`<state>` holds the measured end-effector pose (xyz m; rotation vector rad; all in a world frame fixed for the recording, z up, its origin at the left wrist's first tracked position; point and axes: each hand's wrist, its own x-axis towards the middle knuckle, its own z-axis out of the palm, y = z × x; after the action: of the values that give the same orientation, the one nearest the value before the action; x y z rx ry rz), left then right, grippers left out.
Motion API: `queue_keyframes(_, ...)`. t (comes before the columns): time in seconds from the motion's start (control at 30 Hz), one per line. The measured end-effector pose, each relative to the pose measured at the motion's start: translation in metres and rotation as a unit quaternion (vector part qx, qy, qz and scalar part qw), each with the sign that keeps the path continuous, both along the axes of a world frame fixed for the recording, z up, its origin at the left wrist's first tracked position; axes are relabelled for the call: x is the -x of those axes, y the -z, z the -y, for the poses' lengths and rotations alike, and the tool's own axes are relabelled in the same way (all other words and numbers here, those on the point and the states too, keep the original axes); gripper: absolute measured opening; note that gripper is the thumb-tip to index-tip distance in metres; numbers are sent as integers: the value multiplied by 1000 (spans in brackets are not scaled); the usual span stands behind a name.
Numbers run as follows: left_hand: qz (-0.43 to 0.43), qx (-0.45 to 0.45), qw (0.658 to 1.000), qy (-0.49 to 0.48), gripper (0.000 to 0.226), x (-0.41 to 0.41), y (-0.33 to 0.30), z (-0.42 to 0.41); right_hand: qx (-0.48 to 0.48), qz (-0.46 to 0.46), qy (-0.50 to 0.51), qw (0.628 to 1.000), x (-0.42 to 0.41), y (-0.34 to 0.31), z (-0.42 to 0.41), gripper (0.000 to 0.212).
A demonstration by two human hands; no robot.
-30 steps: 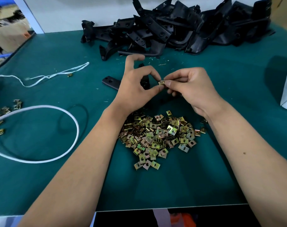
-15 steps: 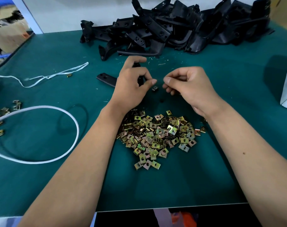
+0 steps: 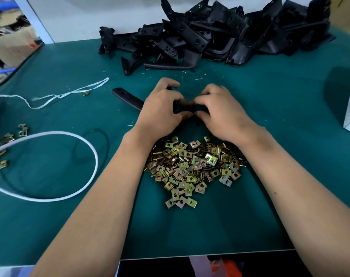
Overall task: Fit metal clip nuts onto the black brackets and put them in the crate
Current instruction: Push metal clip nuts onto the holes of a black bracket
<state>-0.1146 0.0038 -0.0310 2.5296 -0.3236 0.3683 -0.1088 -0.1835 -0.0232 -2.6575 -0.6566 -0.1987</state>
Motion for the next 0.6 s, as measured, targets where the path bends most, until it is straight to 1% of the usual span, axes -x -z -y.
queue_keyframes(0.13,0,14,1000,6,18,1,-1,0,-30,7,-4,1000,0,-2,1,17)
queue_keyframes(0.23,-5,14,1000,27,15,1,-2,0,-56,3,5,998,2,0,3,15)
queue_keyframes(0.33,3,23,999,41,15,1,-4,1,-153,-35,14,987,4,-1,5,13)
queue_keyframes(0.4,21,37,998,50,13,2,-5,3,-232,-72,24,970,4,-2,6,12)
queue_keyframes(0.5,39,51,996,62,11,4,-6,6,-353,-133,43,925,4,-2,8,8)
queue_keyframes(0.6,42,58,995,69,12,5,-7,8,-423,-151,57,892,5,-1,6,11)
